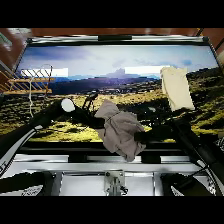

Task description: Fold the shirts.

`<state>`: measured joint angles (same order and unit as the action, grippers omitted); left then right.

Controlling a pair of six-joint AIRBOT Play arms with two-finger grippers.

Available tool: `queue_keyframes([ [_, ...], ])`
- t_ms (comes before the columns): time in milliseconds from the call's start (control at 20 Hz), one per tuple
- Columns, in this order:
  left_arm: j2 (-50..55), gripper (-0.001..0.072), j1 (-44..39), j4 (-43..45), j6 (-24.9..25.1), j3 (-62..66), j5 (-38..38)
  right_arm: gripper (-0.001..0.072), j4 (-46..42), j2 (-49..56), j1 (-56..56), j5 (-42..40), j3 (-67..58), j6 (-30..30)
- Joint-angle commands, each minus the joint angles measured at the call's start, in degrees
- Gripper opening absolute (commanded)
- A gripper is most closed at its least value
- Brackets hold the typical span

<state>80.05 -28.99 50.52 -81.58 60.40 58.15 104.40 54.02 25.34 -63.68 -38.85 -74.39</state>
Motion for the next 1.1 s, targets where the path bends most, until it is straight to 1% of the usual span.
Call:
queue_keyframes([
  [0,-4.13,0.0027,3.52,0.79,6.25,12.63,4.68,0.0066,-5.81,0.39,0.0,0.9,-12.24,-5.11],
  [100,-8.37,0.0027,4.39,4.63,10.64,24.61,5.44,0.0066,-13.05,0.39,0.02,1.38,-25.07,-6.01],
  [200,-11.56,0.0027,4.46,10.86,11.04,38.86,3.87,0.0066,-18.71,0.39,0.02,4.85,-38.86,-7.1],
  [300,-12.85,0.0027,4.5,13.64,10.82,52.85,1.84,0.0066,-19.63,0.39,0.02,12.31,-51.15,-7.87],
  [400,-13.33,0.0027,4.83,13.9,10.88,63.06,-0.33,0.0066,-18.53,0.39,0.07,19.54,-60.26,-7.98],
  [450,-14.67,0.0027,5.14,15.28,11.1,64.74,-2.43,0.0066,-17.62,0.39,0.07,21.66,-63.71,-8.5],
  [500,-16.85,0.0027,5.4,18.56,11.06,63.76,-3.89,0.0066,-16.96,0.37,0.07,22.38,-66.14,-9.11],
  [550,-18.93,0.0027,5.86,22.12,10.62,61.81,-3.67,0.0066,-15.76,0.39,0.07,22.12,-67.89,-9.31],
  [600,-21.16,0.0027,6.32,25.59,8.72,58.62,-3.04,0.0066,-13.73,0.39,0.07,21.05,-68.54,-9.31],
  [650,-23.02,0.0027,6.84,27.65,6.62,55.08,-2.08,0.0066,-10.86,0.42,0.07,18.32,-68.59,-9.33],
  [700,-24.28,0.0027,7.28,28.44,5.35,51.47,0.09,0.0066,-7.87,0.9,0.07,13.79,-68.57,-9.64],
  [850,-24.11,0.0027,7.48,28.61,5.25,43.23,10.12,0.0067,-0.72,5.53,0.07,-7.19,-68.46,-12.55],
  [900,-23.82,0.0027,7.48,28.59,5.18,39.41,11.61,0.0066,0.7,8.02,0.09,-13.92,-67.69,-12.74],
  [950,-23.8,0.0027,7.48,28.59,4.7,35.08,11.08,0.0066,2.56,10.34,0.22,-18.8,-65.94,-13.22],
  [1000,-23.8,0.0027,7.5,28.61,3.85,29.94,10.08,0.0066,3.61,12.63,1.03,-21.62,-63.28,-14.03],
  [1050,-23.8,0.0027,7.56,28.61,3.15,25.11,9.18,0.0066,3.76,15.06,2.67,-22.27,-59.52,-14.69],
])
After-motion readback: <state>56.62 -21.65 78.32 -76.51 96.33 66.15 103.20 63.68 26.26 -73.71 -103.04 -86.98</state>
